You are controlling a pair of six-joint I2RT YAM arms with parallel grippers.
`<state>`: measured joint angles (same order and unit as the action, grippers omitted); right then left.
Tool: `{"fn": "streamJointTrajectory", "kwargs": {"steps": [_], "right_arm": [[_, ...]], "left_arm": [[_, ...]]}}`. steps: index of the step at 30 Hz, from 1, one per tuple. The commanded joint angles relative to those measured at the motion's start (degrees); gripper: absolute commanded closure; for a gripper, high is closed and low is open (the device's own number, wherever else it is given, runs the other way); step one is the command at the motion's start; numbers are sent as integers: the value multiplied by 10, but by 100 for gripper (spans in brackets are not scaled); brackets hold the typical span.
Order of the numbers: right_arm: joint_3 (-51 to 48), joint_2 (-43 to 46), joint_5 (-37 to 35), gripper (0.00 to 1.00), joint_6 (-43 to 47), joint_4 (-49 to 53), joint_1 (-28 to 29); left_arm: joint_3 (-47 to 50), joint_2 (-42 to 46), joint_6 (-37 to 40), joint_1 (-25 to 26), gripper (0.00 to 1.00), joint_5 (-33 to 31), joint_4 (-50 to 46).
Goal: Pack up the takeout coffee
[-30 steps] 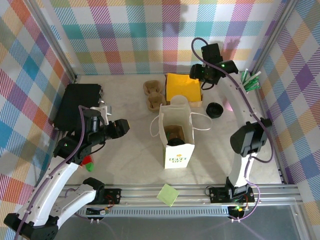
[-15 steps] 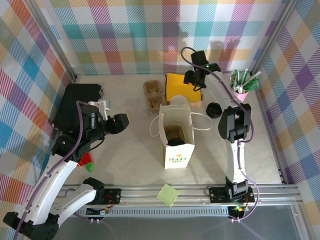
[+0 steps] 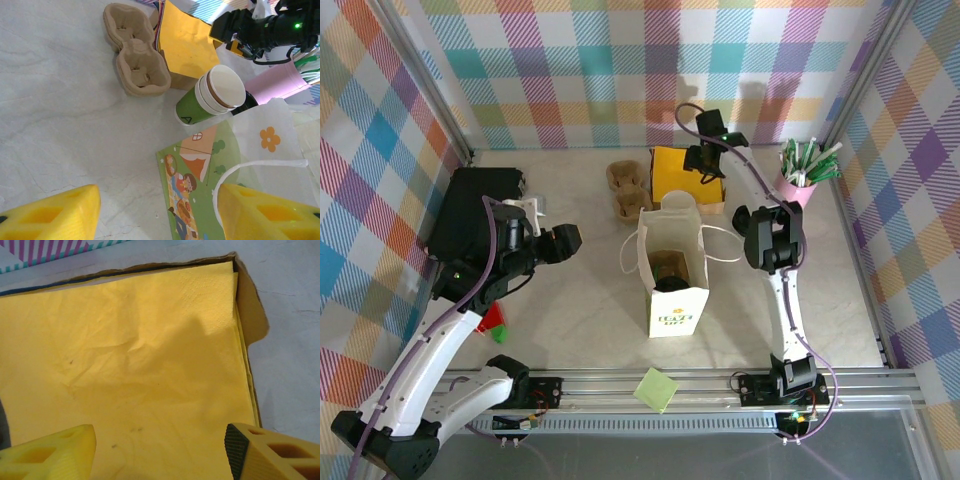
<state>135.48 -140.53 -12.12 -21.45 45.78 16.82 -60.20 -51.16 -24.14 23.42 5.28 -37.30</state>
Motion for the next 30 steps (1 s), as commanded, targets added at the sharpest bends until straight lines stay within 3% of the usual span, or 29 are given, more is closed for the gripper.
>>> {"fn": "streamJointTrajectory", "kwargs": {"steps": [1,18,30], "right_arm": [[22,-14,16,29,17,-12,-3],[78,-88,10,20,24,6,-4],[95,-119,-3,23,5,19,-4]], "left_arm": [[-6,2,11,-6,37,-2,11],[-3,-3,10,-6,38,9,14],[-6,0,9,-6,39,5,4]]}}
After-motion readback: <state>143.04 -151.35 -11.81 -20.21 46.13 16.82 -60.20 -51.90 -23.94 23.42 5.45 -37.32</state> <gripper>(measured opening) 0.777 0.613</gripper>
